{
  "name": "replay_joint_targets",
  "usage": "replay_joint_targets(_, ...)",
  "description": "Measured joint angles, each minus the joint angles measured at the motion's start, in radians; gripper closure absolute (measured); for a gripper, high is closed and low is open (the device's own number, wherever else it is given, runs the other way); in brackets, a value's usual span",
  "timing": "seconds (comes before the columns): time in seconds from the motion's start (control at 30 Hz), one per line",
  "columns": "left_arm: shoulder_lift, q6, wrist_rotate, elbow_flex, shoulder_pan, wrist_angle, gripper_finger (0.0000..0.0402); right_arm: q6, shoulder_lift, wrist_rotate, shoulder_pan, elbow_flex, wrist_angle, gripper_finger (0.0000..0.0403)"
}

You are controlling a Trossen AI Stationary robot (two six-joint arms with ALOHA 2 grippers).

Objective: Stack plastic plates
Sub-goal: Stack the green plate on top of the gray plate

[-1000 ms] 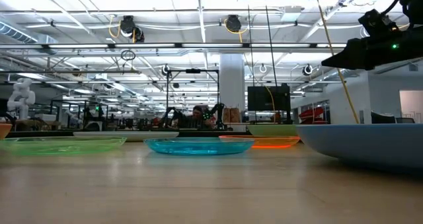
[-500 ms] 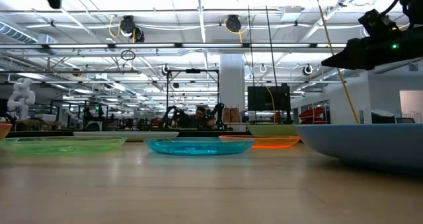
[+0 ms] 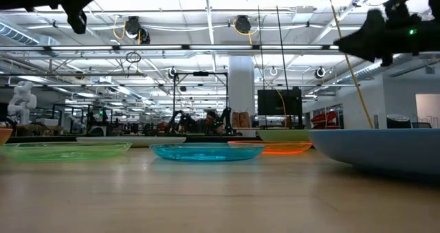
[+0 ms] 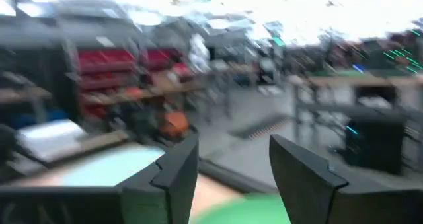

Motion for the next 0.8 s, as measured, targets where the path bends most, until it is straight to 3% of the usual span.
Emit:
replay_joint_targets(0.13,0.077,0.009,-0.079,-0.071,-0.020,0.197,0.0293,-0.058,0.012,-0.113,0.000,0.000,0.192,0.0225)
replay_joint_targets(0.37,0.170,0.056,-0.087,-0.051,-0.022,0.192,0.0293,-0.083,0.093,-0.136,0.000,0.002,0.369,0.0225)
replay_joint_targets(0.67,0.197,0.089,-0.091,-0.042,-0.022,0.237,0.0293,-0.101,0.292,-0.134,0.000,0.131,0.315,0.0225)
replay_joint_targets(0.8,0.249,0.037,-0.094,-0.042,-0.022,0.338,0.0293,-0.132,0.368,-0.133,0.000,0.215,0.264,0.0225)
